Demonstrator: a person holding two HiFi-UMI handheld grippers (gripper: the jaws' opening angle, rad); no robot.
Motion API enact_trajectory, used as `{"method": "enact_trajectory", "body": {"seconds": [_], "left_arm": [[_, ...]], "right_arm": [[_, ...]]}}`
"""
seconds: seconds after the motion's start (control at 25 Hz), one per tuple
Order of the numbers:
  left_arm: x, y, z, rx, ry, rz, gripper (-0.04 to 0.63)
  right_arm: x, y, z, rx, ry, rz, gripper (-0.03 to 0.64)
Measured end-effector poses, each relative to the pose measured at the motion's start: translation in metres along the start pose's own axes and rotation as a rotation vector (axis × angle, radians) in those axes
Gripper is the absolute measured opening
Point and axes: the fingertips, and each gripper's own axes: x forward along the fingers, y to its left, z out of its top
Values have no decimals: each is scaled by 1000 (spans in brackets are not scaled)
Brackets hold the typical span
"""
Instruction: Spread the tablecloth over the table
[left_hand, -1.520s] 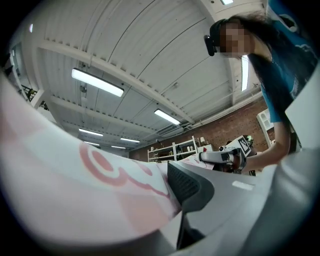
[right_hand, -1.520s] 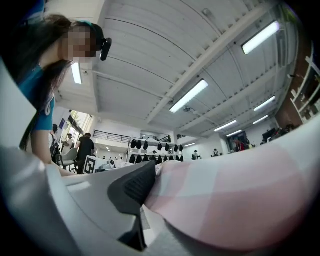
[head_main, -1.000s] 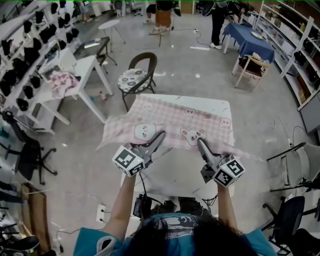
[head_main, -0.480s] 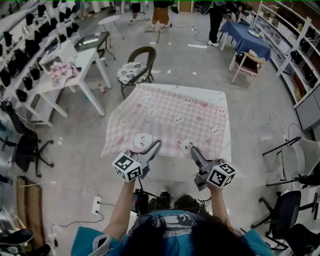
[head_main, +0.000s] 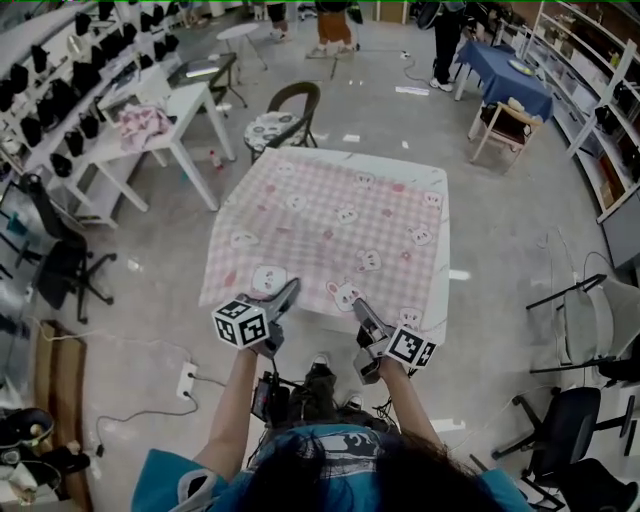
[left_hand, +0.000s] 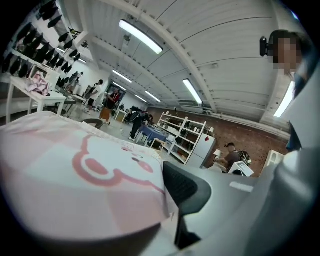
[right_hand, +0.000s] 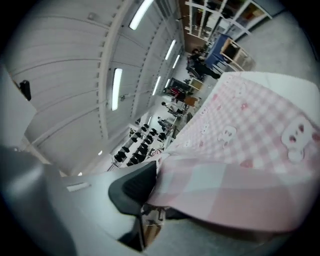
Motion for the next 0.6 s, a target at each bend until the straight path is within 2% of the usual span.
{"method": "enact_trajectory", "body": {"seconds": [0.12, 0.24, 0.4, 0.48, 0.52, 0.56, 0.6], "left_arm": [[-9, -2, -18, -26, 40, 32, 28], [-27, 6, -31, -36, 74, 89, 26], [-41, 9, -44, -36, 127, 117, 28], [-44, 7, -48, -63, 114, 122, 25], [-46, 7, -47, -87, 92, 131, 23], [-49, 8, -46, -115, 66, 141, 21], [-52, 10, -46, -140, 44, 150, 21]], "right_arm": [[-23, -16, -29, 138, 29, -14, 57], [-57, -47, -59, 311, 22, -77, 163], [-89, -90, -75, 677, -140, -58, 210], [-97, -107, -83, 862, -244, -79, 227], [-107, -123, -86, 948, -327, -105, 230], [-120, -144, -88, 1004, -422, -149, 217], [-135, -163, -88, 1016, -500, -204, 148]]}}
